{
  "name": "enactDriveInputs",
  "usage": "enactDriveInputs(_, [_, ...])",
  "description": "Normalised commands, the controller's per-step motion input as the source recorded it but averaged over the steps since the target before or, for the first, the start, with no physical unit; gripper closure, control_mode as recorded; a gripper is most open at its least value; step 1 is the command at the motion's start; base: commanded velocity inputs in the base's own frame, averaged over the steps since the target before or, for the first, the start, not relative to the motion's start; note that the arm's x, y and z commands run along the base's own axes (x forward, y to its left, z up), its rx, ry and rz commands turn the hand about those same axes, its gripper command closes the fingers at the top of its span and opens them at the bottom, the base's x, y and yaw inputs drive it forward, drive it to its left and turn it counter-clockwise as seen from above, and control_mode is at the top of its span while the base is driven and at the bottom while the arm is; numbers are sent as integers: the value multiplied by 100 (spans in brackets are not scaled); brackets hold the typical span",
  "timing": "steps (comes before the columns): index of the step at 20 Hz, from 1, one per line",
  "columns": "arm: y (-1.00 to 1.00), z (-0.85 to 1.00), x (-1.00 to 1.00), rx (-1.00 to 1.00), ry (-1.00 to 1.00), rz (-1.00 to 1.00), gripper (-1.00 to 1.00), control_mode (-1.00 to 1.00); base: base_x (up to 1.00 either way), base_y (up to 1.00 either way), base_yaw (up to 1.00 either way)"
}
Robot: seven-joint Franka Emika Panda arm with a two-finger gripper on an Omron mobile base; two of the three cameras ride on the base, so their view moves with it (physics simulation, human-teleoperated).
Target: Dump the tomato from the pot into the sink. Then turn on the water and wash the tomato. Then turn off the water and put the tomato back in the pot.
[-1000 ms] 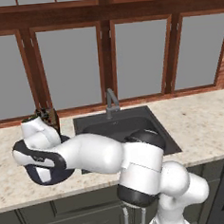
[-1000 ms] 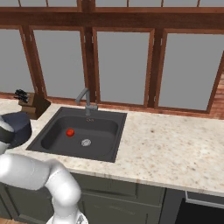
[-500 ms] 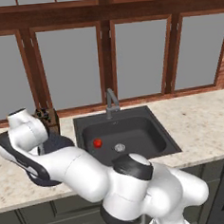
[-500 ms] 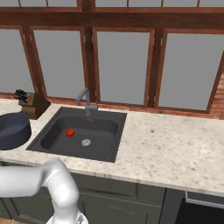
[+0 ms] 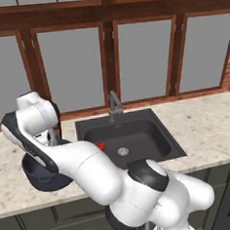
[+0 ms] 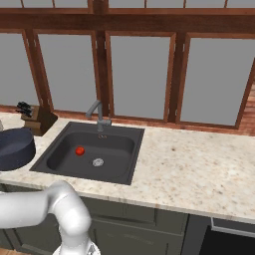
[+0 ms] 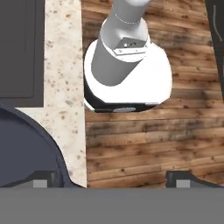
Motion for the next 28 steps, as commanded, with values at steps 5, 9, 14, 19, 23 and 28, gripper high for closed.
enactDriveInputs(5, [-97, 45, -44, 0, -6, -19, -100, -100, 0, 0, 0])
enactDriveInputs(9, [-100, 50, -18, -1, -15, -21, -100, -100, 0, 0, 0])
enactDriveInputs(14, [-100, 46, 0, 0, -20, -19, -100, -100, 0, 0, 0])
enactDriveInputs(19, [-100, 40, 0, 12, -17, -18, -100, -100, 0, 0, 0])
enactDriveInputs(23, [-100, 45, 0, 23, -2, -18, -100, -100, 0, 0, 0])
enactDriveInputs(28, [-100, 32, 0, 27, 0, -17, -100, -100, 0, 0, 0])
